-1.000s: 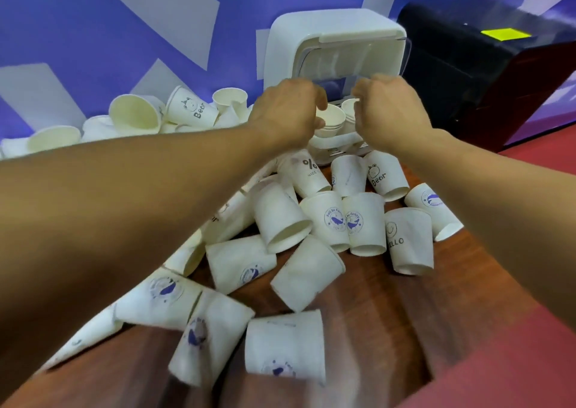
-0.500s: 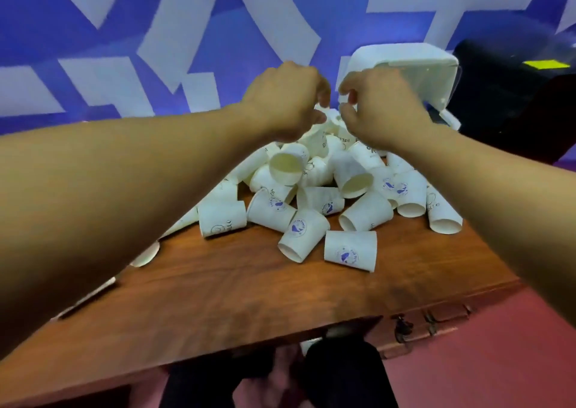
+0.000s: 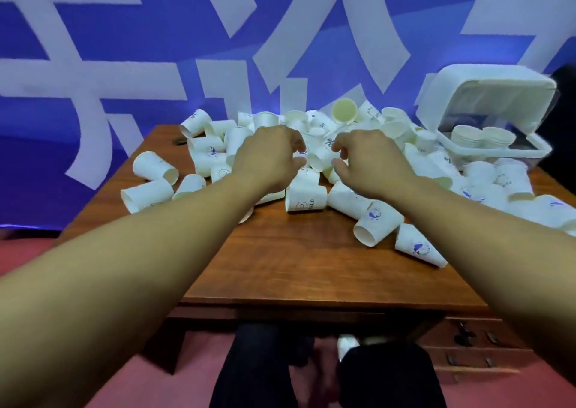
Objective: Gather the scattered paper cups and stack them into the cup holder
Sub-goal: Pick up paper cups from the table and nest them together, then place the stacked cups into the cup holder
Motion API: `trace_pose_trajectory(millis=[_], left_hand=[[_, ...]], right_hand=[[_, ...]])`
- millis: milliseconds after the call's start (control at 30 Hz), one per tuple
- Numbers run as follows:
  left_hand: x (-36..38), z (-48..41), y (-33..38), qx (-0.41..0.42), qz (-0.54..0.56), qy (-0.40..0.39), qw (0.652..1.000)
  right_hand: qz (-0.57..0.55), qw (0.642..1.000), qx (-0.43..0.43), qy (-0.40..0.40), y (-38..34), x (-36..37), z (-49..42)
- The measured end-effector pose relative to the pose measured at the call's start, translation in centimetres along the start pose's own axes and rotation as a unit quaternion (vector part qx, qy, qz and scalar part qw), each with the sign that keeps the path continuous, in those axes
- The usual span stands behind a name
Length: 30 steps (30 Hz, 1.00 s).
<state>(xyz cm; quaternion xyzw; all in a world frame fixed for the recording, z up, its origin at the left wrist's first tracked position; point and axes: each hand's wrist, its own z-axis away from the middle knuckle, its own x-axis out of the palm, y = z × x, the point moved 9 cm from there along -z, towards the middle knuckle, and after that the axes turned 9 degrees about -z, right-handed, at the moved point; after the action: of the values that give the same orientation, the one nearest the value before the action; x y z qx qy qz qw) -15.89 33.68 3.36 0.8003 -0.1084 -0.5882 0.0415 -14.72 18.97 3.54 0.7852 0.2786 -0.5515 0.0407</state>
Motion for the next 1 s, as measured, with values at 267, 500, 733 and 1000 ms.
trace_pose_trajectory(millis=[267,500,733,1000], left_hand=[[1.5,5.0,-11.1,-0.125,-0.037,-0.026,0.991],[2.7,8.3,-17.7,-0.213,-0.053,-0.034,0.975],[4.8,9.5,-20.0,-0.177,-0.071,-0.097,0.977],[7.4,7.7,-18.2,-0.062,-0.069,-0.157,0.983]], right_hand=[[-0.044,0.995,-0.031,-0.083,-6.4,7.7,0.1],[-0.066,0.988,-0.057,-0.127,-11.6,12.1,-1.2],[-0.05,0.985,-0.08,-0.145,-14.3,14.5,-3.8],[-0.044,0.965,-0.112,-0.231,-16.4,18.4,-6.1]])
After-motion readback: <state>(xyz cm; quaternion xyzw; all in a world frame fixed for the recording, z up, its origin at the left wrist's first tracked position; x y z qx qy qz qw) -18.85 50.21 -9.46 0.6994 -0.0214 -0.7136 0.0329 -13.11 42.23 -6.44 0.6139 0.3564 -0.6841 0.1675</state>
